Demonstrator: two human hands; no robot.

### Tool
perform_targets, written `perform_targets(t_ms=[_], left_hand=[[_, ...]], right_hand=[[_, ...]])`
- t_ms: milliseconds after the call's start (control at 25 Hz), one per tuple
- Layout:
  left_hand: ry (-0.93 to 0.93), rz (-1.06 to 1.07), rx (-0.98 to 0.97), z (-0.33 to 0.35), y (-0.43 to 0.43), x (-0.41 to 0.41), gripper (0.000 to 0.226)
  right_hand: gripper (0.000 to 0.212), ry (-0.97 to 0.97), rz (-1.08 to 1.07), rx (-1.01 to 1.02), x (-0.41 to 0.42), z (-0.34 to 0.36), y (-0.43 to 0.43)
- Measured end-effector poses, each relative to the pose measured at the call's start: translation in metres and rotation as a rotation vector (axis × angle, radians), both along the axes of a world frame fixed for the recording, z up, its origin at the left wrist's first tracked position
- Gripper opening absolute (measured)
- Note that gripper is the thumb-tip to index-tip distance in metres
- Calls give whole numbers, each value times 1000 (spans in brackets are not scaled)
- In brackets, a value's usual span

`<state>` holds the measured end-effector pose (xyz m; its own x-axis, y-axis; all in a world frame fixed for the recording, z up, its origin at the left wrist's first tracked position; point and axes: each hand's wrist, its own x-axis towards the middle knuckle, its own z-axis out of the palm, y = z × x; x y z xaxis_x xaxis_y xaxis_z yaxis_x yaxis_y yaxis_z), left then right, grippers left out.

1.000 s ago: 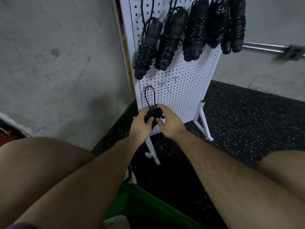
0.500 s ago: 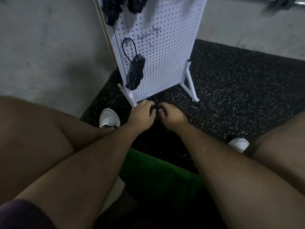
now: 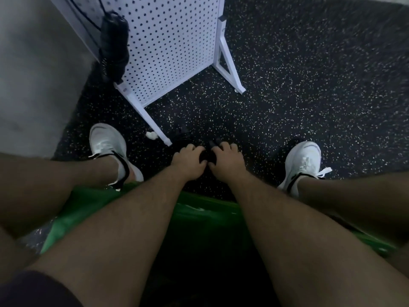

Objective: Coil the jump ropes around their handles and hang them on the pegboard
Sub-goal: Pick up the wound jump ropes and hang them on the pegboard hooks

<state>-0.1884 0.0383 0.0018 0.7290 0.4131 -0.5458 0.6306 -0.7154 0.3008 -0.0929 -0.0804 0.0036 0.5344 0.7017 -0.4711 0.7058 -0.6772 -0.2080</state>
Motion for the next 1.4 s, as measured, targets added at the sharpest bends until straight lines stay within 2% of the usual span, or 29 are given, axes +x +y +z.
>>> perform_targets(t_ms=[160, 280, 480, 680, 800, 1000, 1400], left_hand=[[-2, -43, -68, -17, -11, 28, 55], [11, -26, -107, -30, -16, 45, 57], [27, 40, -221, -43, -18, 51, 56], [-142, 202, -252, -35, -10, 49, 50], [-257, 215, -256, -11, -3, 57, 44], [-433, 195, -148, 50, 16, 62, 49], [-886, 274, 81, 149, 49, 17, 33]], right_hand=[[67, 90, -111, -147, 17, -26, -9], [66, 247, -213, -61, 28, -42, -7], [63, 350, -349, -8, 38, -55, -3], [59, 354, -416, 98, 47, -40, 3], [61, 345, -463, 217, 56, -15, 7], [65, 319, -427, 458, 69, 43, 22], [55, 363, -363, 887, 27, 145, 67]])
